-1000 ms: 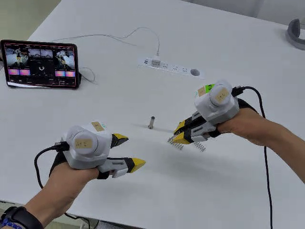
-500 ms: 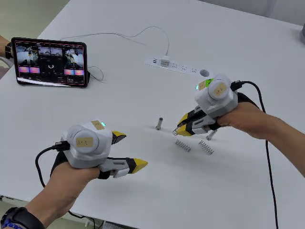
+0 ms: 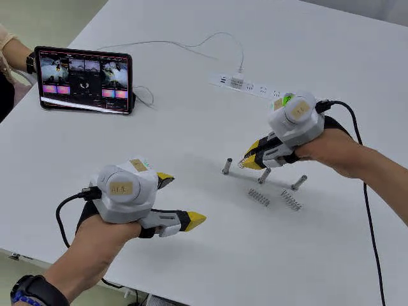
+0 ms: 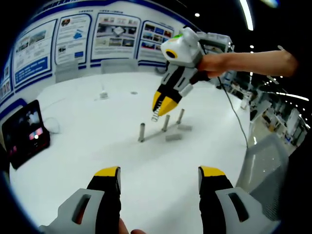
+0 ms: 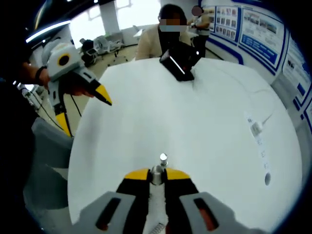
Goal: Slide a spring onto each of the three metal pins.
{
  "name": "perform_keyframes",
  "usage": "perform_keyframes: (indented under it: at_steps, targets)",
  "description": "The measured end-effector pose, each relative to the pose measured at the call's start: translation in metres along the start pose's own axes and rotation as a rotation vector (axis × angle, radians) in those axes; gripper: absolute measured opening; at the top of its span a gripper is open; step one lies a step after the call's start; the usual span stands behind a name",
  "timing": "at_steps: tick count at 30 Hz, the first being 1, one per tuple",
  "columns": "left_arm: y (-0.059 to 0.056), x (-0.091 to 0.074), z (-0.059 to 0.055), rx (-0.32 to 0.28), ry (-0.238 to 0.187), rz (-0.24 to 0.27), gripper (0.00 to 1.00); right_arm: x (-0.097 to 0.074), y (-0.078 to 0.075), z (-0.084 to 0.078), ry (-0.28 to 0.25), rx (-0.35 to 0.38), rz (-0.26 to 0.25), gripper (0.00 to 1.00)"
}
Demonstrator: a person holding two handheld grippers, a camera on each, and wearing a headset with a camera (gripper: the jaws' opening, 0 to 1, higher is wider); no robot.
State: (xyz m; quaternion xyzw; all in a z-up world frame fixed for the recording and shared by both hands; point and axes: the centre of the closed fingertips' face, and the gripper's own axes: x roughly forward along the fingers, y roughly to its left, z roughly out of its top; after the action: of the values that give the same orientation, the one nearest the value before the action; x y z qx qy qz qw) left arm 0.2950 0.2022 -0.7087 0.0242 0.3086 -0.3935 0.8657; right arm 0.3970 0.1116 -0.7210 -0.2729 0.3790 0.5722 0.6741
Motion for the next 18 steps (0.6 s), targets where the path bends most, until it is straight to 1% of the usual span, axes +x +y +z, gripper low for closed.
perform_keyframes:
  at_steps: [4, 12, 18]
  targets:
    - [0.002, -0.001, 0.001, -0.015, -0.005, 0.008, 0.68, 0.003, -0.004, 0.004, -0.006, 0.004, -0.001, 0.13]
    - [0.004, -0.001, 0.000, -0.032, -0.007, 0.014, 0.70, 0.009, -0.005, 0.011, -0.004, -0.009, 0.007, 0.13]
    - [0.004, -0.004, -0.003, -0.045, -0.006, 0.016, 0.71, 0.014, -0.002, 0.014, 0.006, -0.021, 0.019, 0.13]
